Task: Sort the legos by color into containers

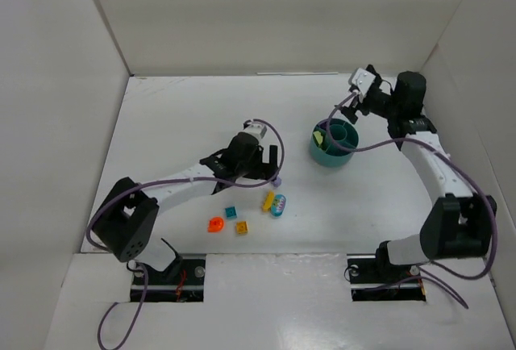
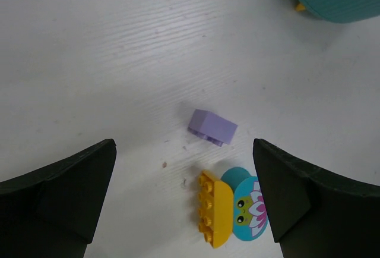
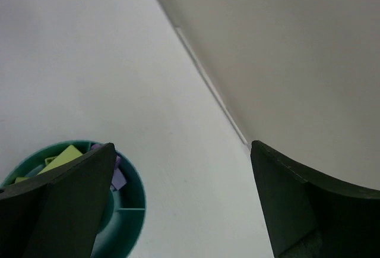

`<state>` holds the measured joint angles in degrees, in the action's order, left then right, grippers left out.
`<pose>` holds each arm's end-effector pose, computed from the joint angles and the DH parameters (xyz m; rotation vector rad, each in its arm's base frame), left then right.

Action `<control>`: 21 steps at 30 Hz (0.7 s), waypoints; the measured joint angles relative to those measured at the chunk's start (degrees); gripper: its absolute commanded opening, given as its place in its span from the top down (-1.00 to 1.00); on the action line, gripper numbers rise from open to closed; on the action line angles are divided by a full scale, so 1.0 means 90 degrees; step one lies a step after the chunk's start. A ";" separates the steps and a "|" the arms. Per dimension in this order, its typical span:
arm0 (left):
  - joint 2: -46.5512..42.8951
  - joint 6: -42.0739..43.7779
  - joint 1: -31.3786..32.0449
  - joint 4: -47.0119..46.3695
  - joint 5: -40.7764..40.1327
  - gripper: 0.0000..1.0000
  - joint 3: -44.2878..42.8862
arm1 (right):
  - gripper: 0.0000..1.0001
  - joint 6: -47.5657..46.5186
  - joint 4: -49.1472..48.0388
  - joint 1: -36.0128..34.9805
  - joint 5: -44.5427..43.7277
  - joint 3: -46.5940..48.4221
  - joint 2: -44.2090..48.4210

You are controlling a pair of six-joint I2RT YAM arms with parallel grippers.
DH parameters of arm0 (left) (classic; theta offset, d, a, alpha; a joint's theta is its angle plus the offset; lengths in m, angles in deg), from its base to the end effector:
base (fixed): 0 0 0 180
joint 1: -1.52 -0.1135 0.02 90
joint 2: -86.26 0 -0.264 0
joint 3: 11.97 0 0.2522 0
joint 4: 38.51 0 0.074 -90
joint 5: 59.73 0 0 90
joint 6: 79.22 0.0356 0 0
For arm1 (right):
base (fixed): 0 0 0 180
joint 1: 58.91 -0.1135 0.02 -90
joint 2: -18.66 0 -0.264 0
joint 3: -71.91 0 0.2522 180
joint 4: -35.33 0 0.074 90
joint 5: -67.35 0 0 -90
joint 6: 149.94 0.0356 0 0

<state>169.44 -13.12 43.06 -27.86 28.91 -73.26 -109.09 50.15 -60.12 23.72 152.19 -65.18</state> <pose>0.2364 -0.2083 0.2227 0.3243 2.1840 -0.6322 0.3363 0.0329 0.3292 -1.2081 1.3253 0.1683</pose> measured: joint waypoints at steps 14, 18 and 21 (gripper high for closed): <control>0.1491 0.0566 0.1035 0.0022 -0.0505 -0.62 -0.0969 | -0.99 0.2300 0.0631 0.0015 -0.3262 -0.2074 0.3342; 0.1814 0.0685 0.1042 0.0104 -0.0673 -0.41 -0.1137 | -0.99 0.2324 0.0976 0.0049 -0.3587 -0.2076 0.3621; 0.1994 0.0738 0.1039 0.0141 -0.0772 -0.26 -0.1190 | -0.99 0.2317 0.1205 0.0056 -0.3808 -0.2076 0.3645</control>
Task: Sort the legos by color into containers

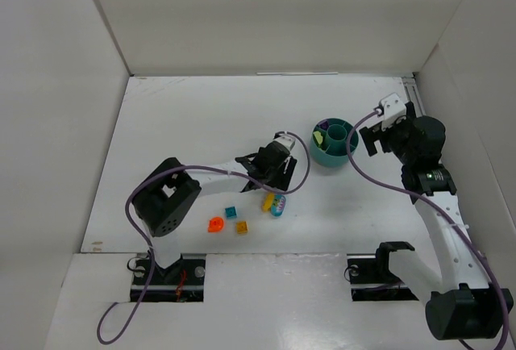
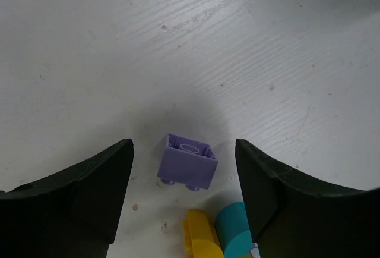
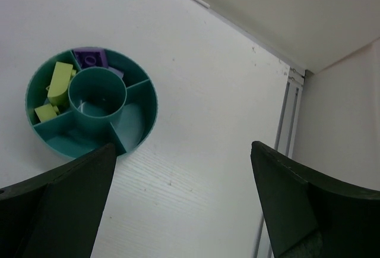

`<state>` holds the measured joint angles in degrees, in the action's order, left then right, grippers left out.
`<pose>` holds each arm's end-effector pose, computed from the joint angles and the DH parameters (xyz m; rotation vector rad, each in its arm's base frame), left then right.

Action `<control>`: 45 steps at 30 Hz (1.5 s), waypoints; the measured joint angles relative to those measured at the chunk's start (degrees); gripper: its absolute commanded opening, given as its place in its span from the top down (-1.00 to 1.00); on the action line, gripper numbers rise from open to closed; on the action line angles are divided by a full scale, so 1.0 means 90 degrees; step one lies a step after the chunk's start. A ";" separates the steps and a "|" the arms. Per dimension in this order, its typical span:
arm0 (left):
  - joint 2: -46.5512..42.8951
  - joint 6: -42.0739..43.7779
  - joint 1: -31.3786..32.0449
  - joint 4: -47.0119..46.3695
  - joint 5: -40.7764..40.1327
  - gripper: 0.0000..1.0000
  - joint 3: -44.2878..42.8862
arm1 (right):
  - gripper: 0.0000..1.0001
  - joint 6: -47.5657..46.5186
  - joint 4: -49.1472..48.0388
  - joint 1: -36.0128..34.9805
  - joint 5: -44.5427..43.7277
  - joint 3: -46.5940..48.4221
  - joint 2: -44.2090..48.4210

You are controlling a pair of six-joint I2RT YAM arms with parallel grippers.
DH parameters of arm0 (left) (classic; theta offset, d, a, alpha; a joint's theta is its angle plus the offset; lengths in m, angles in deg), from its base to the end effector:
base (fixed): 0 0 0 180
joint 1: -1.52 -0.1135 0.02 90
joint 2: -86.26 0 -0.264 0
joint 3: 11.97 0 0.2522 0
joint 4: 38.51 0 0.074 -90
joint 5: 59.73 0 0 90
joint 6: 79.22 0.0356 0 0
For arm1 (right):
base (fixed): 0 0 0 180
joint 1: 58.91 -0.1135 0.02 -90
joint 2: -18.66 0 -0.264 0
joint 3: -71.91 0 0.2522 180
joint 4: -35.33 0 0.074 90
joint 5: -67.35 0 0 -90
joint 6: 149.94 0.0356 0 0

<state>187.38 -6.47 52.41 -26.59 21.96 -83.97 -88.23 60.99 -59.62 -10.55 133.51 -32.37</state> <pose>0.2397 -0.2867 0.1781 0.5975 2.2417 -0.4519 0.2068 0.0100 0.3367 -0.6003 1.7294 -0.1454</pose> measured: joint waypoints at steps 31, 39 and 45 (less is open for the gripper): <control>0.0644 0.0828 -0.0386 0.0039 0.0070 0.57 -0.3609 | -0.99 0.0763 0.0799 0.0000 -0.2103 -0.0432 0.1287; 0.2458 0.1304 -0.0401 0.0381 0.0743 0.57 -0.6035 | -0.99 0.0838 0.0969 0.0044 -0.2574 -0.0478 0.1377; 0.3155 0.1467 -0.0408 0.0585 0.1362 0.48 -0.6467 | -0.99 0.0840 0.1025 0.0073 -0.2754 -0.0585 0.1418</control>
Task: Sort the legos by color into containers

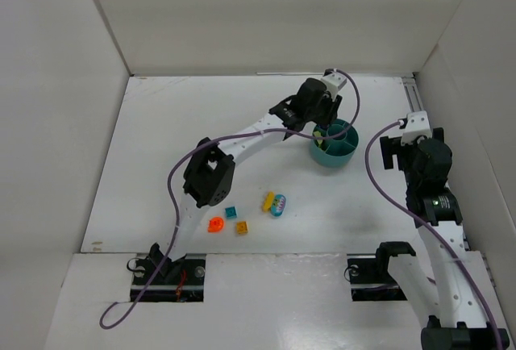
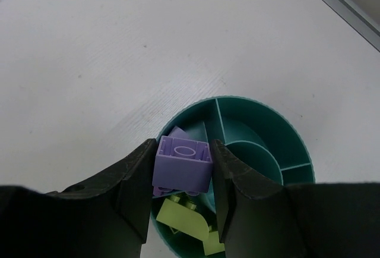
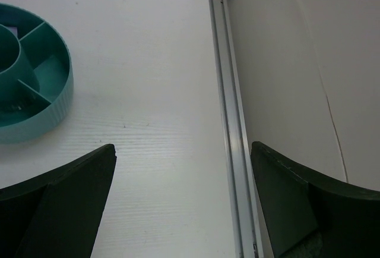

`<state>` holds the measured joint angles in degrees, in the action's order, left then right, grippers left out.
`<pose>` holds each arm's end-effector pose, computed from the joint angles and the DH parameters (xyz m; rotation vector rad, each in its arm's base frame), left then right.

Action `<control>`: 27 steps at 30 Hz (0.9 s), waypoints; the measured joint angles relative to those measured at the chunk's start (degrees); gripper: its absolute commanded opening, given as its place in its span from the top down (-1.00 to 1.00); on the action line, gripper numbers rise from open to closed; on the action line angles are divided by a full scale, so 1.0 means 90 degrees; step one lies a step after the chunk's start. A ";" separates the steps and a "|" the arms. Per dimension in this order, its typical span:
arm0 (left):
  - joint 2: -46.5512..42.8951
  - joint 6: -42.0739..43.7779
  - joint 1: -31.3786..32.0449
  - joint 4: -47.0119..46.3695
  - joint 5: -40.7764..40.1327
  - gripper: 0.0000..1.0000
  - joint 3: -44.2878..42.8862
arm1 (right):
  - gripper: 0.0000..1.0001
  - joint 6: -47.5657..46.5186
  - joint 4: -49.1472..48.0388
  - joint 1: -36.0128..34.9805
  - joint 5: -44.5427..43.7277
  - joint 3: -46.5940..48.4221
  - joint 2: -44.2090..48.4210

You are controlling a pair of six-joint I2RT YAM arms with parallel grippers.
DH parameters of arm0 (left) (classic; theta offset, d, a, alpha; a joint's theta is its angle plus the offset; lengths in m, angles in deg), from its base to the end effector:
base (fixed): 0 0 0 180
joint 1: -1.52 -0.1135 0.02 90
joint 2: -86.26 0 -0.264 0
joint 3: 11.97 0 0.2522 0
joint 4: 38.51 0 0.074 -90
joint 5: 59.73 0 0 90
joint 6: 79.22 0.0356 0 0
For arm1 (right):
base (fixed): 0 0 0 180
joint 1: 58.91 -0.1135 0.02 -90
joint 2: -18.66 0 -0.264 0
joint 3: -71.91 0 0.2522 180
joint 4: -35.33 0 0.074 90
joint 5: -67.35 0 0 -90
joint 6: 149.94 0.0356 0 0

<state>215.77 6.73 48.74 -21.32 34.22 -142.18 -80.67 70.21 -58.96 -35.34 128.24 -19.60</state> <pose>0.3685 -0.4018 0.2892 0.7499 1.7615 -0.6779 0.1566 -0.0077 0.3238 -0.1859 1.8725 -0.4551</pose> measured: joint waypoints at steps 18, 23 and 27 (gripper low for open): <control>0.0976 -0.0202 -0.0005 -0.0396 0.0308 0.43 -0.0794 | -0.99 -0.0005 -0.0005 0.0000 0.0049 -0.0046 -0.0053; 0.1013 -0.0223 -0.0005 -0.0367 0.0187 0.18 -0.0792 | -0.99 -0.0007 -0.0017 0.0000 0.0129 -0.0046 -0.0151; 0.1013 -0.0221 -0.0010 -0.0318 0.0175 -0.02 -0.0792 | -0.99 -0.0010 -0.0015 0.0000 0.0163 -0.0046 -0.0277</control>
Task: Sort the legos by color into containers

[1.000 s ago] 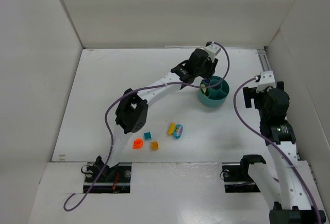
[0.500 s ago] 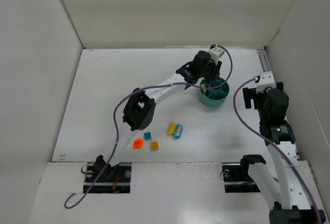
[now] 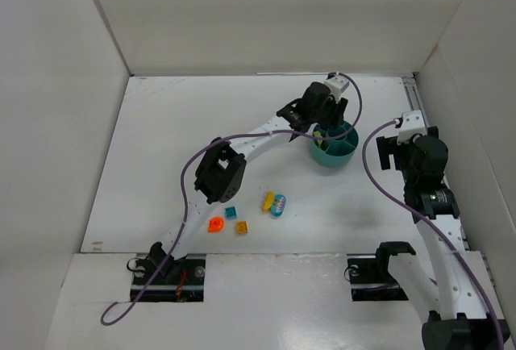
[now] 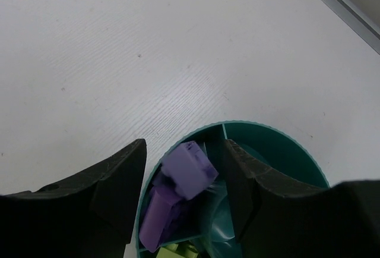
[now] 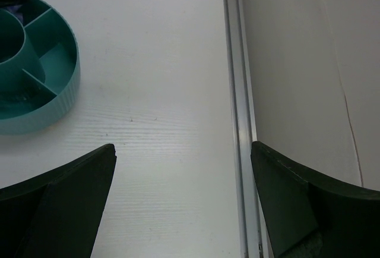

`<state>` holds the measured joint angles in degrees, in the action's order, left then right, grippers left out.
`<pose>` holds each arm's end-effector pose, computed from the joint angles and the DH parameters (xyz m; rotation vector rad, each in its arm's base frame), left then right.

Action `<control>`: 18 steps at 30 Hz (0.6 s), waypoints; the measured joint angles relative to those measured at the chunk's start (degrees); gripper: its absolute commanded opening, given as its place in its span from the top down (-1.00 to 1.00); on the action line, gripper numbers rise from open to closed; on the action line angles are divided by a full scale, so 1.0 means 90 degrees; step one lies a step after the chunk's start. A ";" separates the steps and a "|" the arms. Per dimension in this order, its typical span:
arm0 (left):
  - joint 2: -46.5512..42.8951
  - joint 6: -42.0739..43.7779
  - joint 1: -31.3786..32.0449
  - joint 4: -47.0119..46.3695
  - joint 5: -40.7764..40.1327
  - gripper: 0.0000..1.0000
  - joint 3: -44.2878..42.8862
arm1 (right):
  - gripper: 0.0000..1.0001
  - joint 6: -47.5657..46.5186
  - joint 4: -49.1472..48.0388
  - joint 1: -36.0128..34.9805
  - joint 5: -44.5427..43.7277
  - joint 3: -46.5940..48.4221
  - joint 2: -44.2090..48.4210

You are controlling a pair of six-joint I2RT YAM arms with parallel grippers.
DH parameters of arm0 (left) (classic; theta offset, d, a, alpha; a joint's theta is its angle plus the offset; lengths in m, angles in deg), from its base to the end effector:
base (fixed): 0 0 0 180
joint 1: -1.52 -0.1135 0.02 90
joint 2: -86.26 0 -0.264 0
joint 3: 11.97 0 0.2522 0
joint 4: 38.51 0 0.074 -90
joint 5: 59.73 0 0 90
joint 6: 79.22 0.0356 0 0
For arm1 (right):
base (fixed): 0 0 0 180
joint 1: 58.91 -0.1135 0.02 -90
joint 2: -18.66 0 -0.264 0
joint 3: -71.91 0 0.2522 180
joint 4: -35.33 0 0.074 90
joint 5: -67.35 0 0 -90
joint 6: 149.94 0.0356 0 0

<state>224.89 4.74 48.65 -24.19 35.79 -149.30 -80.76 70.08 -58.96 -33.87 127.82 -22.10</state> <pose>0.3891 -0.4242 0.2528 0.7340 1.7598 -0.7292 0.1661 -0.0068 0.3152 -0.2175 1.9174 -0.4308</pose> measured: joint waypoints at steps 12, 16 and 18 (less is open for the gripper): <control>-0.0119 0.0019 0.0000 0.0131 0.0036 -0.48 0.0090 | -0.99 -0.0051 0.0000 0.0000 0.0143 0.0000 -0.0136; -0.0590 0.0039 0.0000 0.0250 0.0034 -0.68 0.0432 | -0.99 -0.0223 -0.0049 0.0000 0.0457 -0.0012 -0.0121; -0.0991 0.0061 0.0000 0.0243 -0.0015 -0.81 0.0719 | -0.99 -0.0352 -0.0170 0.0000 0.0729 -0.0080 -0.0051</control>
<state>215.97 5.28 48.65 -22.00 35.66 -142.83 -83.93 68.55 -58.96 -27.32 127.10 -22.55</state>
